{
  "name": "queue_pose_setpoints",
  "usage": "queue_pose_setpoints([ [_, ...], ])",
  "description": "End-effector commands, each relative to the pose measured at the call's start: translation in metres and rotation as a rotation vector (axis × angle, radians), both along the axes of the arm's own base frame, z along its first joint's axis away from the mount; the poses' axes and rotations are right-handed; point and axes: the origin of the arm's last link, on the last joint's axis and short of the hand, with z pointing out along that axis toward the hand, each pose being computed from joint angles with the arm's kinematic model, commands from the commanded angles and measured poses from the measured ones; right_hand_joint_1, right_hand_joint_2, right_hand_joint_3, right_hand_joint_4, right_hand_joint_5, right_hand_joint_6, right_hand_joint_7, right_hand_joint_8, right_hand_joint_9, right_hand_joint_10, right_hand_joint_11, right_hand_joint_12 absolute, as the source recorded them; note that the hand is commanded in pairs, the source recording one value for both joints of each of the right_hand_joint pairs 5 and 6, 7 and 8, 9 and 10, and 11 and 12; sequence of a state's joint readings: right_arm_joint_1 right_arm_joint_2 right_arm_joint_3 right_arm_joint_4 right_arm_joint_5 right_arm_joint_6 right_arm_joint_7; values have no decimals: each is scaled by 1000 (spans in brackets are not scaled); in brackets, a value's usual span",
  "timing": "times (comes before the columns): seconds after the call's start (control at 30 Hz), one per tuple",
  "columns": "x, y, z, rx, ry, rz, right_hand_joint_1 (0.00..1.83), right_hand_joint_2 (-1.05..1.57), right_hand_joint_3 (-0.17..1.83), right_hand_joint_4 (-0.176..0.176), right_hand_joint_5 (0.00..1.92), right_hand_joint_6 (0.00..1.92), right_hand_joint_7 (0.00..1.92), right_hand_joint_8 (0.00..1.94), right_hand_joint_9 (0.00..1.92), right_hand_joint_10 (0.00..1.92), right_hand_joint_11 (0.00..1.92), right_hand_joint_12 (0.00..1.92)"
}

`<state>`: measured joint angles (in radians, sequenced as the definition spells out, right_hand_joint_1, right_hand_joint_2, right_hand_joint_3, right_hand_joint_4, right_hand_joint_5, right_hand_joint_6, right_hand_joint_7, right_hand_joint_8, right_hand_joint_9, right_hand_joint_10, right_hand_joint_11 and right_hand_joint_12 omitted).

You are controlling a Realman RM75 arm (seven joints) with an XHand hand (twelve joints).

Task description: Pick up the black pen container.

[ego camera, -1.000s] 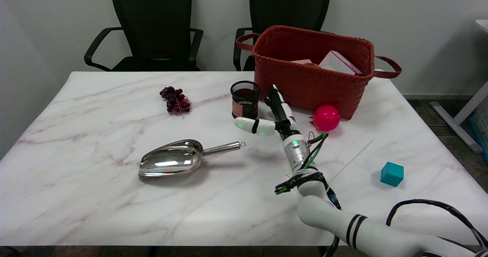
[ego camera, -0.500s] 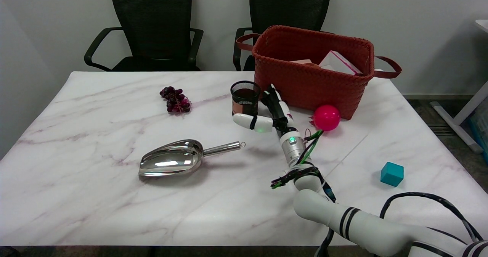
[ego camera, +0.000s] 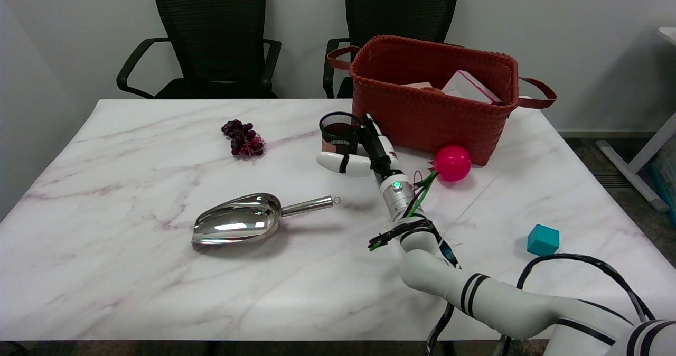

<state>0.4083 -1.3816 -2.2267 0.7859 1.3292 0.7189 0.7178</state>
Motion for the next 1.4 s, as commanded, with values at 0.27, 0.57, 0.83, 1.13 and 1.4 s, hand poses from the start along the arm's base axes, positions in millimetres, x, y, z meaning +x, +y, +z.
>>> queue_pose_setpoints([
  [0.27,4,-25,-8,20,-8,-36,1097,113,406,0,0,0,257,257,257,257,0,0],
  [0.57,-3,-35,-8,42,1,-103,1110,107,375,0,0,0,275,275,255,255,0,0],
  [0.83,-8,-40,-11,28,11,-132,1107,100,368,0,0,0,272,272,243,243,0,0],
  [1.13,-3,-45,-9,14,14,-120,1089,113,358,0,0,0,277,277,236,236,0,0],
  [1.4,5,-51,-16,24,2,-104,1076,151,343,0,0,0,292,292,236,236,0,0],
])
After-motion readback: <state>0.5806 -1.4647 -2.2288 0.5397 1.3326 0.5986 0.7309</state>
